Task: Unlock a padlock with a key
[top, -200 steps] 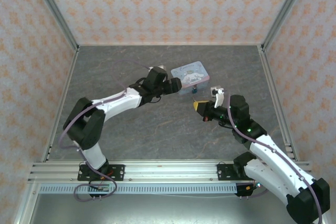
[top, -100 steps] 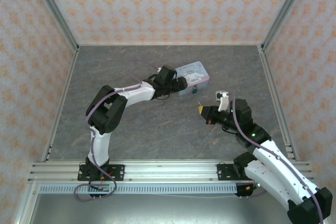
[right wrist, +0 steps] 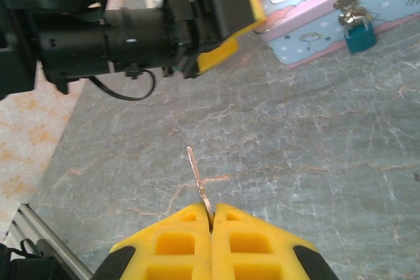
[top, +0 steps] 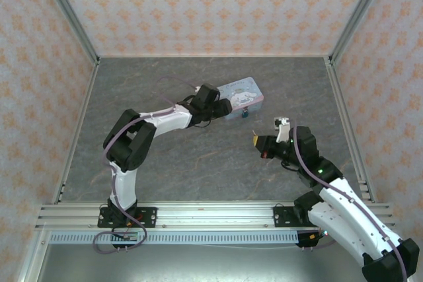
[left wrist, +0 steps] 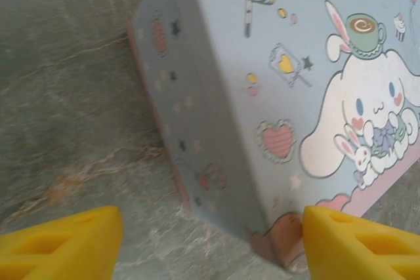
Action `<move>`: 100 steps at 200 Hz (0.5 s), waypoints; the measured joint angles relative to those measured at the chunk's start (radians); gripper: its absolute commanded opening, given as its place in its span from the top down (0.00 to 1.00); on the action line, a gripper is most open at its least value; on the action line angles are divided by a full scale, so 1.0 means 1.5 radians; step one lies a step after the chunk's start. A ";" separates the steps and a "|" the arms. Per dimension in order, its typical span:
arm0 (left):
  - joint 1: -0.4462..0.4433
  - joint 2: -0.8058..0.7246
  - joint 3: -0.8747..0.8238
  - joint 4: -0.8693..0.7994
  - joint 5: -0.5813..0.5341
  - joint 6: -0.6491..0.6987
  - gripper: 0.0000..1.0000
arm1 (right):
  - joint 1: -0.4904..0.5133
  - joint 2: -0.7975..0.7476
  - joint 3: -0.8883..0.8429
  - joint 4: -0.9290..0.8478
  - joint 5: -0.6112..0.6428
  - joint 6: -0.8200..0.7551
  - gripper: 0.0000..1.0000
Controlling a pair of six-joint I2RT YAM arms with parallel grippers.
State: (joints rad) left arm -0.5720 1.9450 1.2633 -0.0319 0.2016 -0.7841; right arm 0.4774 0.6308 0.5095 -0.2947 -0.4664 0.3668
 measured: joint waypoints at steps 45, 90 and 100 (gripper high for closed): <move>0.023 -0.055 -0.074 0.016 0.000 0.005 0.32 | 0.000 0.002 0.001 -0.030 0.013 0.000 1.00; 0.037 -0.087 -0.110 0.017 0.000 0.017 0.33 | 0.000 0.014 0.001 -0.034 0.012 0.000 1.00; 0.040 -0.099 -0.123 0.014 0.000 0.020 0.33 | 0.000 0.018 0.001 -0.034 0.012 0.000 1.00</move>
State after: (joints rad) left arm -0.5114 1.7966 1.0790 -0.0101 0.2016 -0.7536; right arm 0.4774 0.6571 0.5106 -0.3454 -0.4480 0.3668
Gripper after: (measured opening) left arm 0.670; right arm 0.056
